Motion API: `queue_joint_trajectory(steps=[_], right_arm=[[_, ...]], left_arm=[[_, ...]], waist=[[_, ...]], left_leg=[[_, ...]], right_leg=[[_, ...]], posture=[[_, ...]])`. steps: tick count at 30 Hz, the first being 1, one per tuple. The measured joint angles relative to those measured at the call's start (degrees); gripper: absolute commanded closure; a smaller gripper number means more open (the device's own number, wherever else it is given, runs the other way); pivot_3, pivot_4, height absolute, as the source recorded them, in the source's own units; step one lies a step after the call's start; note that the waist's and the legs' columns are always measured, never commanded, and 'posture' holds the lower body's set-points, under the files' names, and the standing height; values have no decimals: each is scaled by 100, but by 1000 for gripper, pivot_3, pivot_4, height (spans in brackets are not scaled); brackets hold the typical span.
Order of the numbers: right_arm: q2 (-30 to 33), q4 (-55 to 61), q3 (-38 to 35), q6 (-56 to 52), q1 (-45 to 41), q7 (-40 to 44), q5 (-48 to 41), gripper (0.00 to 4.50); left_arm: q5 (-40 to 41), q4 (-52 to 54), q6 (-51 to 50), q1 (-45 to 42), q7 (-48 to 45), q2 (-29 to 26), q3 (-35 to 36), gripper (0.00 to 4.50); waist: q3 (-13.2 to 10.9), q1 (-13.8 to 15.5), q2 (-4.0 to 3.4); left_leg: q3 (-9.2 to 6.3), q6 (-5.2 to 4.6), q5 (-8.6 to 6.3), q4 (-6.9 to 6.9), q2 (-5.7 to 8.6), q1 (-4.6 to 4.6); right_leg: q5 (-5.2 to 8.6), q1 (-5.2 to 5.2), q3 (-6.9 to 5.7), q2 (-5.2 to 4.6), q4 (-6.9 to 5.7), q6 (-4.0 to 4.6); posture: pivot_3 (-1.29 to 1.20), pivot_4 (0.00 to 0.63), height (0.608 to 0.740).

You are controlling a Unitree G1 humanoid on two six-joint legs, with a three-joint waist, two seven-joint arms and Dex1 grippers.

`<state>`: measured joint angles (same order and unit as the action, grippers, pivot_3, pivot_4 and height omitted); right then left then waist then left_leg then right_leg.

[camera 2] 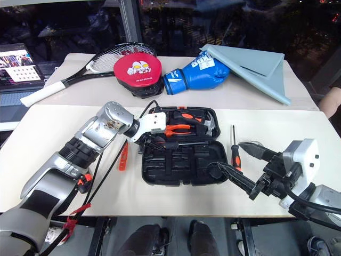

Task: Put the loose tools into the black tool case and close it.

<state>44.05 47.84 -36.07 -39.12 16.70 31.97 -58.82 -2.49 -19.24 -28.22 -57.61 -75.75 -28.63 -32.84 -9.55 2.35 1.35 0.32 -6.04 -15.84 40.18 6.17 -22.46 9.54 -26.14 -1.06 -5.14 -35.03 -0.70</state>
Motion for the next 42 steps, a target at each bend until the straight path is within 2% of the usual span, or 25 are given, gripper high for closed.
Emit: queue_joint_trajectory(steps=[1,3,4,10,12,14,19,23,25,32,42], right_arm=[[0,0,3,2,-1,-9,0,0],[0,2,7,8,-1,-35,0,0],[0,3,11,11,0,-56,0,0],[-1,7,56,21,6,-85,0,0],[-11,7,57,22,16,-85,-2,0],[-26,7,59,22,18,-89,-10,0],[-81,7,62,22,50,-120,-21,0],[-94,7,63,23,67,-158,-37,0],[-94,7,62,23,74,-183,-38,0],[-132,11,62,36,160,-223,-39,0],[-148,61,61,101,258,-244,-53,0]], left_arm=[[-44,-63,46,0,2,37,-10,3569],[-95,-174,109,0,0,111,-12,2567],[-103,-202,166,0,-20,132,-11,2399],[37,-177,155,-29,-257,202,96,190],[61,-121,153,-67,-274,203,205,49],[57,-33,162,-95,-281,149,275,619],[248,180,167,-98,-430,92,498,2480],[208,-216,318,-251,-183,354,564,4002],[183,-357,404,-273,-115,471,565,4474],[31,-966,731,-302,78,784,562,4474],[-211,-1232,1039,-312,101,898,540,4474]], waist=[[0,5,0],[0,8,0],[0,5,0],[0,10,-1],[0,7,-1],[1,-1,-1],[1,-5,-1],[1,21,-1],[1,16,-1],[1,-1,-1],[1,-2,-1]], left_leg=[[-1,0,0,2,0,0],[0,-2,-1,2,0,-1],[0,-3,-1,2,0,-1],[-1,-3,-2,14,-1,-1],[-1,-4,-2,17,-1,-1],[0,-5,-3,17,-1,0],[0,-9,-5,17,-1,-2],[0,-9,-4,21,0,-1],[0,-9,-5,21,0,-2],[1,-10,-5,20,0,-3],[2,-11,-6,21,-1,-3]], right_leg=[[0,0,0,0,0,0],[0,0,0,0,0,0],[0,-1,-1,0,0,0],[-1,3,0,0,-5,-2],[-2,5,0,0,-5,-4],[-2,5,1,0,-5,-4],[-2,0,0,1,-5,-4],[-3,5,-2,1,-5,-5],[-3,6,-1,1,-4,-5],[-3,3,0,1,-5,-5],[-3,3,1,1,-5,-6]], posture=[[0,150,732],[0,150,732],[0,150,732],[0,150,732],[0,150,732],[0,150,732],[0,150,732],[0,150,732],[0,150,732],[0,150,732],[0,150,732]])
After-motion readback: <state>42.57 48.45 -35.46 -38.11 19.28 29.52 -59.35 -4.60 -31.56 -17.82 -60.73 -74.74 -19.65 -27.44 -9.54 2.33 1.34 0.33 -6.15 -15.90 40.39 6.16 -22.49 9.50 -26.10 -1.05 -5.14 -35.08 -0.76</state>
